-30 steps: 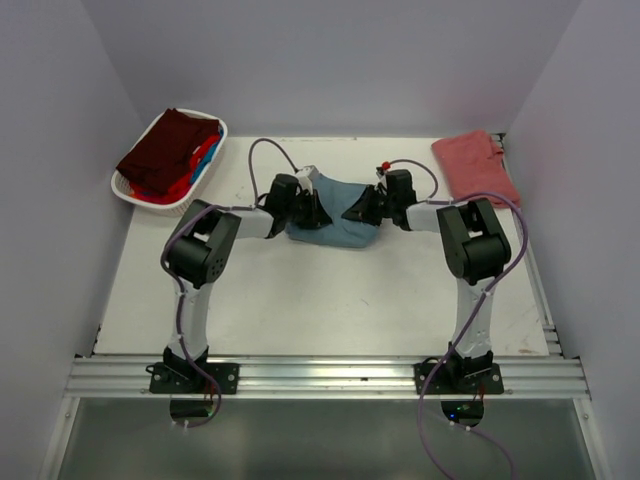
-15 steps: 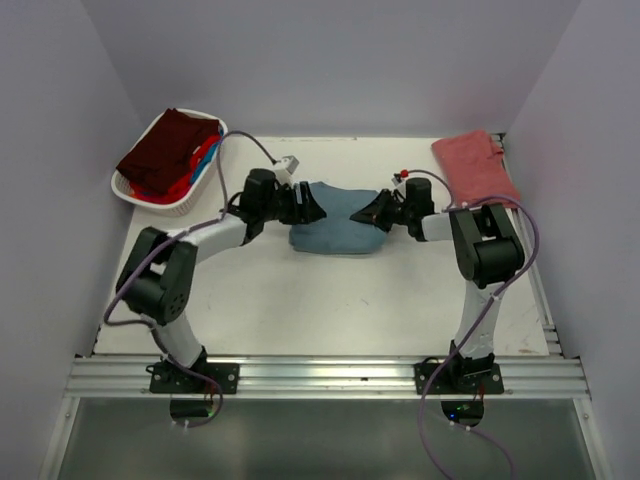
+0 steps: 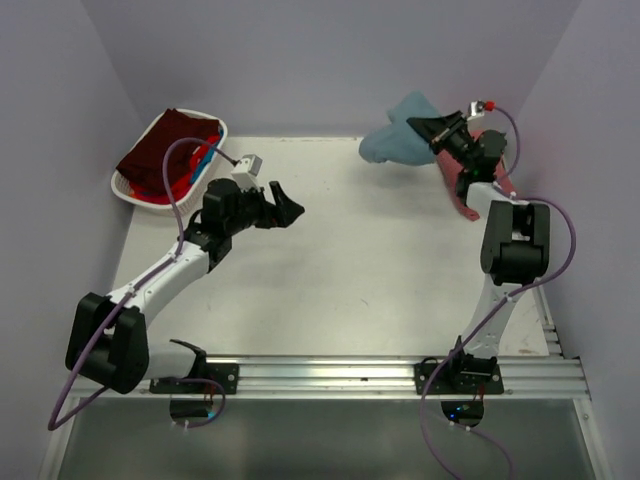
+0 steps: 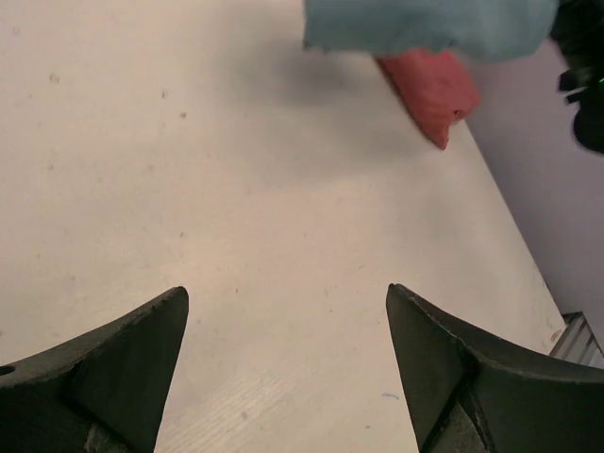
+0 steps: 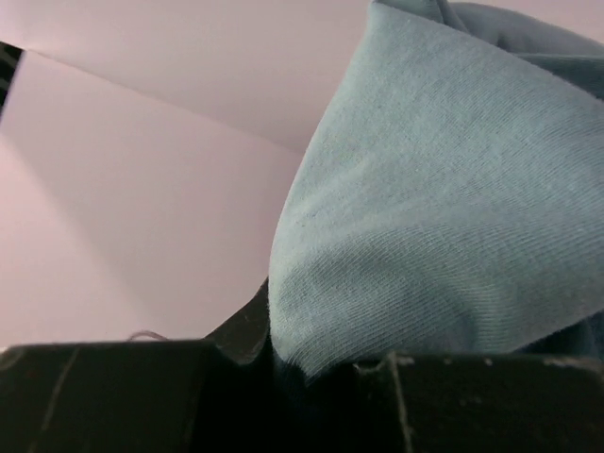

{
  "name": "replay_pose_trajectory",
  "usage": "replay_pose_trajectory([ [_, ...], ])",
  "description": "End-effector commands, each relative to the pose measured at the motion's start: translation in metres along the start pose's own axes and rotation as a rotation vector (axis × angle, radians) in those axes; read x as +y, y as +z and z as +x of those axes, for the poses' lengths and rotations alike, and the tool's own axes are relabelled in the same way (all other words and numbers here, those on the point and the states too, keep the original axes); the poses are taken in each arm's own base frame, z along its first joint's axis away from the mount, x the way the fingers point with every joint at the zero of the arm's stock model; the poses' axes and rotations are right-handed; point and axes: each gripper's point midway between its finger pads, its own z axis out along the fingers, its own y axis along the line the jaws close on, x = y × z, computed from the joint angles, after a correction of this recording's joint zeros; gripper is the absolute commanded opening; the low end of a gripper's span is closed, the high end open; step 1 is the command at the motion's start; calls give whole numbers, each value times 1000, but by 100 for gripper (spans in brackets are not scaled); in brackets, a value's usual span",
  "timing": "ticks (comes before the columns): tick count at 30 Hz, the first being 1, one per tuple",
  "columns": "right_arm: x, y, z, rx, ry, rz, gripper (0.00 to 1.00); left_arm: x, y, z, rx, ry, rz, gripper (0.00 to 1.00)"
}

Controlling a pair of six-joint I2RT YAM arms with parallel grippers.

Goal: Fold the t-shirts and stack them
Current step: Neatly place the folded tshirt to the corner

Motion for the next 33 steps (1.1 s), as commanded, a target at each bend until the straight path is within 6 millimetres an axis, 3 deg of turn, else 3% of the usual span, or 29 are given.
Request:
replay_pose_trajectory([
  [1,72,-4,-47,-54,-118,-145,0,15,-3,26,62,-21,-41,89],
  [5,79,-14,-93,-134,-173,-99,0,20,-7,39,87,-21,-48,88],
  [9,64,-26,-137,-226,-227,26,0,21,-13,47,103,-21,-48,87],
  [14,62,-47,-188,-331,-304,118,0,22,-18,52,111,-17,-52,87],
  [20,51,-60,-216,-399,-330,193,0,26,-19,61,130,-26,-56,86],
  [29,15,-55,-253,-504,-319,236,0,35,-15,70,150,-28,-73,83],
  [32,8,-55,-257,-534,-298,222,0,41,-14,78,167,-39,-83,83],
  [33,14,-57,-260,-564,-315,190,0,43,-13,80,168,-44,-84,82],
])
